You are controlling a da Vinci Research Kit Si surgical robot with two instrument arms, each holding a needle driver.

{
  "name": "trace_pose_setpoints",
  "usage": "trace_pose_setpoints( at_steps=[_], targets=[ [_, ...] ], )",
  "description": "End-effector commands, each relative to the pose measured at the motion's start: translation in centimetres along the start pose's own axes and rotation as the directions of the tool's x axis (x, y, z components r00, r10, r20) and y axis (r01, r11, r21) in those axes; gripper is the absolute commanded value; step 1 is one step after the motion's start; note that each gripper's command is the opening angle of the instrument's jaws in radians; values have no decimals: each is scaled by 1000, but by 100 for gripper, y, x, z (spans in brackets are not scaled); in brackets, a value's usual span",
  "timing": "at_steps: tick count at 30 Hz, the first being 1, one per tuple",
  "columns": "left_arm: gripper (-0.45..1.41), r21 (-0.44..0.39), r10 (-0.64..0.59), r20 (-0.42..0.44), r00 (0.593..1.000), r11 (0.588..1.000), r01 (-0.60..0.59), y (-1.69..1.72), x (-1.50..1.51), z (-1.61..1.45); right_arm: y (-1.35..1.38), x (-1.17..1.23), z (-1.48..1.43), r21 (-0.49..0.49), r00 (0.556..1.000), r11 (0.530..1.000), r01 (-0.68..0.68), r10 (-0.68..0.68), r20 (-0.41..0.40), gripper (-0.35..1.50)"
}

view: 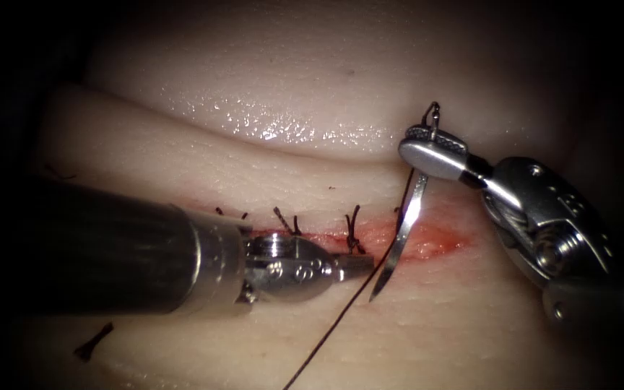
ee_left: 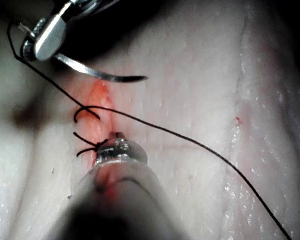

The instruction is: Wound Closure

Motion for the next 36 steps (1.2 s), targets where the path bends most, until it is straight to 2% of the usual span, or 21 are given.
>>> trace_pose_setpoints(
  at_steps=[1, 9, 15, 20, 29, 32, 36],
  targets=[
    [-45, -19, 0, -16, 1000, 1000, 0, 1, 1, 13, 2, -7, 5, 0, 1000, 1000, 5, -5, -1, -35],
    [-45, -18, -6, -20, 1000, 1000, 6, -9, 10, 25, 16, 3, 4, -25, 994, 994, 109, -109, 5, -35],
    [-45, -19, -27, -5, 1000, 999, 27, -9, 3, 33, 24, 2, 5, -14, 983, 983, 182, -182, -7, -35],
    [-45, -79, -69, 48, 996, 994, 73, -10, -6, 45, 25, 1, 4, 3, 980, 980, 200, -200, -20, -35],
    [-45, -128, -103, 121, 987, 985, 119, -23, -13, 59, 24, -10, 18, 5, 933, 934, 358, -357, -46, -35],
    [-45, -173, -87, 167, 982, 978, 116, -13, -20, 66, 30, -13, 23, 20, 910, 910, 414, -414, -28, -35],
    [-45, -205, -77, 199, 977, 972, 118, -2, -27, 68, 42, -18, 27, 32, 895, 895, 445, -446, 34, -35]
  ],
)
